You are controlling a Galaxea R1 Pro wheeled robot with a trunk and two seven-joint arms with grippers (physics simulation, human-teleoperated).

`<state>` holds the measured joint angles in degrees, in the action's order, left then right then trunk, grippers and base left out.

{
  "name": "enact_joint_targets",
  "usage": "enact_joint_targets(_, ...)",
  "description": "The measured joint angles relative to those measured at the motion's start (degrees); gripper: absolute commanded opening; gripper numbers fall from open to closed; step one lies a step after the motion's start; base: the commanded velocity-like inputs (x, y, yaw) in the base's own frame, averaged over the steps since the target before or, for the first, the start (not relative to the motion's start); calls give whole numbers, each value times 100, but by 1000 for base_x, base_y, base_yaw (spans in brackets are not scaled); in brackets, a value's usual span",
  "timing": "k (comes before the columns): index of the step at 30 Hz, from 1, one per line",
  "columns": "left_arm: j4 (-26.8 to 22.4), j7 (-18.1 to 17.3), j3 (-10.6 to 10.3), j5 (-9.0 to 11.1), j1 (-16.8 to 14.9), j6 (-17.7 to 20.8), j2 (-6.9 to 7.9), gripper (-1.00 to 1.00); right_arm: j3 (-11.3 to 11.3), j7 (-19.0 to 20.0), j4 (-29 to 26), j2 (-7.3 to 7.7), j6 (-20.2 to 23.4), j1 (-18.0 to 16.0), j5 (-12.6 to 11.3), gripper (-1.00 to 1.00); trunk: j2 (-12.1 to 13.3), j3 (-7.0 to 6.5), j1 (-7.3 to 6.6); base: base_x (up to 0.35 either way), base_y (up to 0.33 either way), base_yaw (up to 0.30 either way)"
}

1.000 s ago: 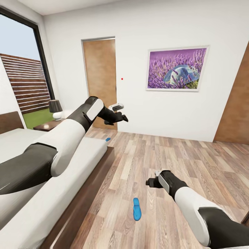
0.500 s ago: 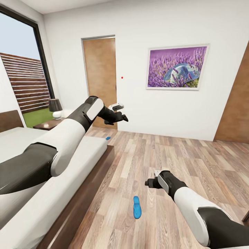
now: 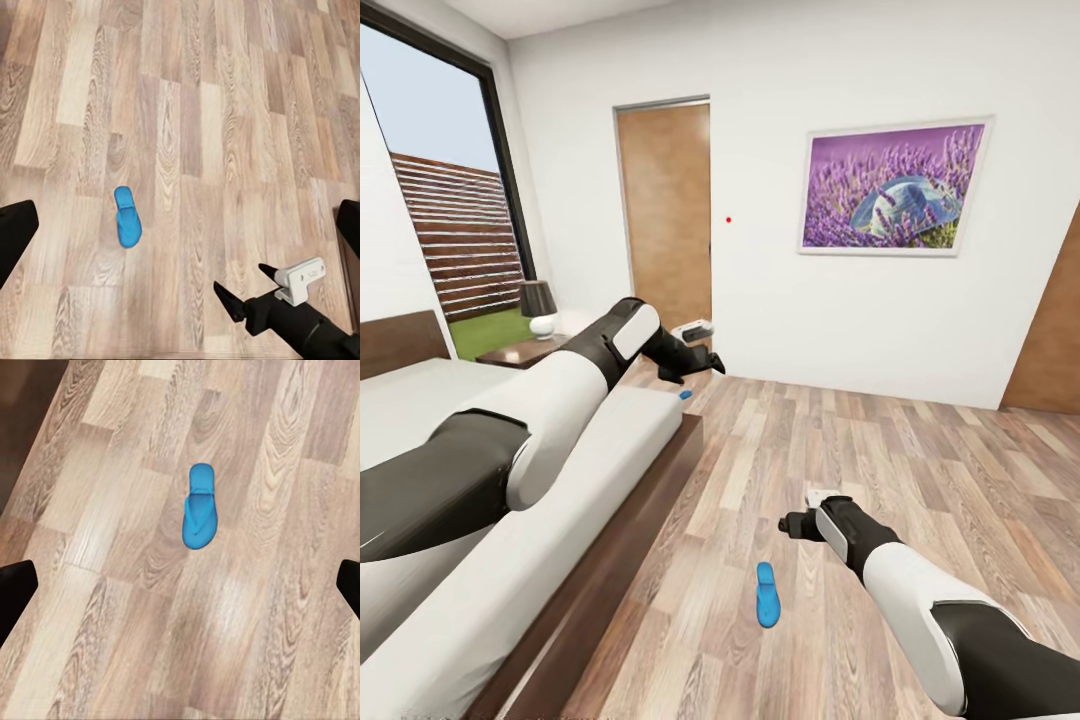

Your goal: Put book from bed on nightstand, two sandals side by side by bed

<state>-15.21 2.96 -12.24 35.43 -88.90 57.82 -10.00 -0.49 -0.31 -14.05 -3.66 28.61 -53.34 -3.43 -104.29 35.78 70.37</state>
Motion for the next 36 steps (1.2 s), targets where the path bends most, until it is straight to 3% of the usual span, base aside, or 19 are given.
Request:
enact_joint_targets(7, 111, 5, 1, 3, -1, -4, 0, 100, 6, -2, 29, -2, -218, 9, 0, 100, -281, 126, 154, 0, 0, 7)
enact_joint_targets(10, 128, 6, 2, 8, 0, -5, 0, 100, 7, -64, 153, -2, -604, 32, 1, 100, -401, 180, 220, 0, 0, 1)
enact_joint_targets(14, 132, 6, 2, 38, 0, -5, 0, 100, 7, -231, 265, -3, -917, 43, 2, 100, -562, 252, 308, 0, 0, 0)
enact_joint_targets(18, 135, 6, 1, 143, 1, -9, 0, 100, 9, -690, 520, -14, -1410, 50, 1, 100, -722, 324, 396, 0, 0, 0)
enact_joint_targets(23, 136, 6, 1, 240, 1, -12, 0, 100, 7, -913, 697, -50, -1610, 52, 1, 100, -923, 414, 505, 0, 0, 0)
enact_joint_targets(29, 130, 6, -1, 277, 0, -13, 0, 100, -1, -900, 756, -64, -1542, 53, 1, 100, -1163, 522, 637, 0, 0, 0)
enact_joint_targets(36, 107, 6, -7, 288, 1, -14, 0, 100, -15, -582, 762, -60, -755, 44, -14, 100, -1444, 647, 791, 0, 0, 0)
